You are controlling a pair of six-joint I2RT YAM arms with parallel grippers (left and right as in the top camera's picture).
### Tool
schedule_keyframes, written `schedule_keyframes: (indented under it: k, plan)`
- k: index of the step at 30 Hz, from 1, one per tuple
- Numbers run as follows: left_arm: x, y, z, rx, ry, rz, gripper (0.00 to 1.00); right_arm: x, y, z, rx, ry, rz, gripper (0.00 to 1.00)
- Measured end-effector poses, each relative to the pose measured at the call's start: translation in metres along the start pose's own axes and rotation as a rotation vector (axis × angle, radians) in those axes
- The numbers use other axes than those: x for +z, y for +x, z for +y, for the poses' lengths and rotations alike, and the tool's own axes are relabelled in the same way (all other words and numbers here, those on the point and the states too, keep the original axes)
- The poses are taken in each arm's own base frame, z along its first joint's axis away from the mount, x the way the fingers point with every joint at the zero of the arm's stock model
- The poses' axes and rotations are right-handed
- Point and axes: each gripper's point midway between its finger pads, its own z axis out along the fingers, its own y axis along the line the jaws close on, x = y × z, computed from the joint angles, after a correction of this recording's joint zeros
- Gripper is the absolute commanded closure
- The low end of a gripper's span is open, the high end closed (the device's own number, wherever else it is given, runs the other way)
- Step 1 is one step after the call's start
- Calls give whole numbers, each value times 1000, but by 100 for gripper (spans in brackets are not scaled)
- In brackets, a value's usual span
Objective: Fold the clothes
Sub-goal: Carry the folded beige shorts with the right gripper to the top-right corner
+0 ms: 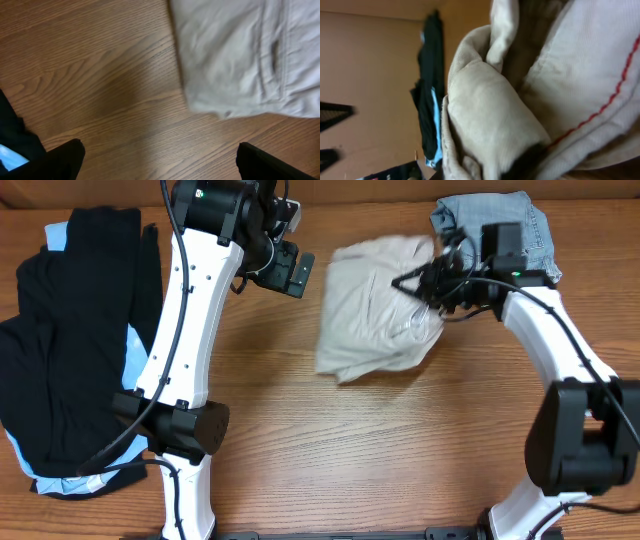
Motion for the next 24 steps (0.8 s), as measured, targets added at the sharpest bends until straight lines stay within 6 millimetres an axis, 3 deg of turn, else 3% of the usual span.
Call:
schedule_keyframes:
  k: [4, 11, 14, 24]
  plan:
    - [0, 0, 0, 0, 0, 0, 0, -24, -30, 24, -69, -35, -97, 96]
    - [0, 0, 0, 0, 0, 0, 0, -85, -108, 36, -176, -103, -385, 96]
    - [0, 0, 0, 0, 0, 0, 0, -120, -135, 34, -173, -118, -509, 96]
    - [0, 0, 0, 0, 0, -1, 0, -197, -186, 7, -58, -63, -820, 96]
